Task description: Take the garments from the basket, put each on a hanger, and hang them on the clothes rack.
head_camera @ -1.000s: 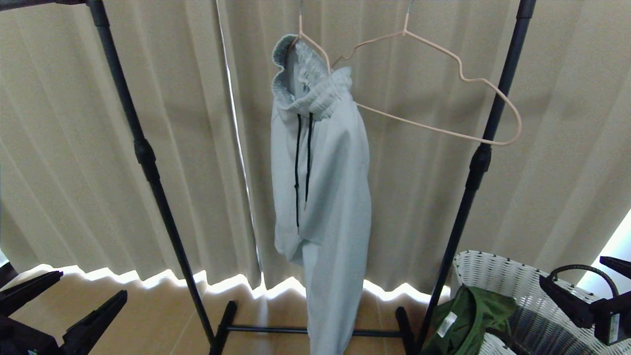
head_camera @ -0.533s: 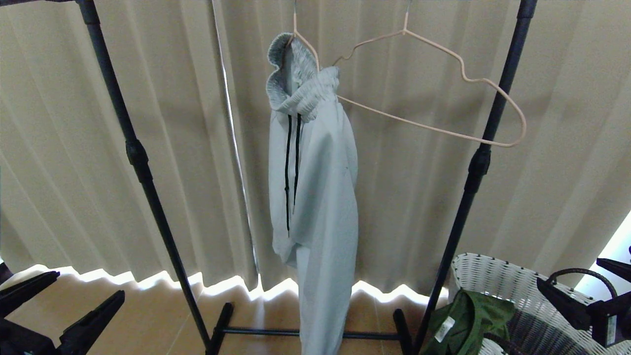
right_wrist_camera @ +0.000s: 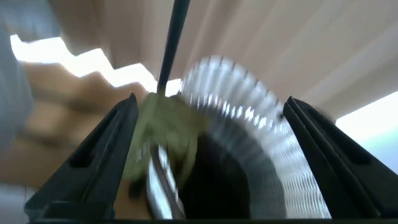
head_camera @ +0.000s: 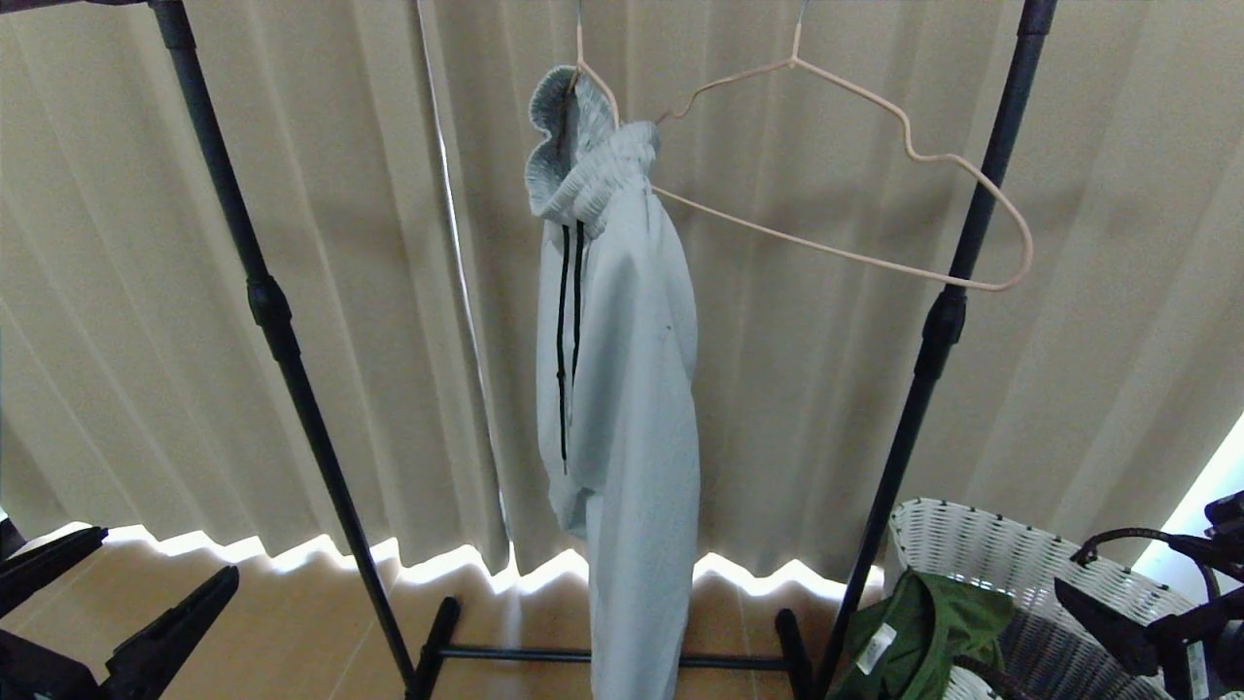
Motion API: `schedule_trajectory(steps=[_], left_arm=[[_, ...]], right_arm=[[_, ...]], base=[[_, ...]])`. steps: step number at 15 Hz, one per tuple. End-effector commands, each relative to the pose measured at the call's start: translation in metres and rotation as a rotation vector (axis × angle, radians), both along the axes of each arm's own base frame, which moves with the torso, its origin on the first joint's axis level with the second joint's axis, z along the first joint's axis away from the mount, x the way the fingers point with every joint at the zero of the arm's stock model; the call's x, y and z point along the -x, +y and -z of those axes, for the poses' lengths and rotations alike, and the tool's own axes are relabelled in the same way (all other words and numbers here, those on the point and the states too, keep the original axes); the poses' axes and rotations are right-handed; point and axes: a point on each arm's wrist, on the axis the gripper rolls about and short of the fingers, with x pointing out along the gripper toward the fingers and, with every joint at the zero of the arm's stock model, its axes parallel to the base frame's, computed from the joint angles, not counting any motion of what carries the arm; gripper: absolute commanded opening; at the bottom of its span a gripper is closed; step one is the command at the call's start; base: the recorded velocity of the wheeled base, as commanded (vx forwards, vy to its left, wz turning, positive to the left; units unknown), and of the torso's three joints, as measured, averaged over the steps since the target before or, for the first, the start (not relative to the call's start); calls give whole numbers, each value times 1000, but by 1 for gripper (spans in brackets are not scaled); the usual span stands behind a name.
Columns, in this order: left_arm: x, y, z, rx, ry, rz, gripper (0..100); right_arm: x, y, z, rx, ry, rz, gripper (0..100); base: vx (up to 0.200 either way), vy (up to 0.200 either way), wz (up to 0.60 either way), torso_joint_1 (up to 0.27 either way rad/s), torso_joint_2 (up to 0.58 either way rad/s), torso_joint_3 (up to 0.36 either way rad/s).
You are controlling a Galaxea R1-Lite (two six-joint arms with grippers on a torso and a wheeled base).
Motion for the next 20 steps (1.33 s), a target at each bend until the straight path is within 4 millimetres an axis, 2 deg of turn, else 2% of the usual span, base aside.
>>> schedule_trajectory(steps=[1, 5, 8, 14, 18, 20], left_arm=[[2, 0, -1, -1, -11, 1, 100], [2, -1, -1, -1, -11, 16, 100], [2, -2, 0, 0, -7, 26, 100], [2, -4, 1, -1, -5, 52, 100], [3, -5, 1, -1, -5, 61, 100], [3, -6, 2, -1, -2, 70, 100]], right_arm=[[-7, 0, -12, 48, 64, -23, 100], [-13, 8, -31, 72, 242, -100, 100], [-27, 13, -26, 92, 311, -111, 100], [-62, 25, -4, 191, 453, -83, 100], [-84, 42, 13, 239, 527, -129, 100], [-108, 48, 38, 283, 571, -101, 100]], base=[[0, 0, 0, 0, 0, 0], [0, 0, 0, 0, 0, 0], [0, 0, 0, 0, 0, 0], [0, 0, 0, 0, 0, 0], [0, 0, 0, 0, 0, 0], [0, 0, 0, 0, 0, 0]])
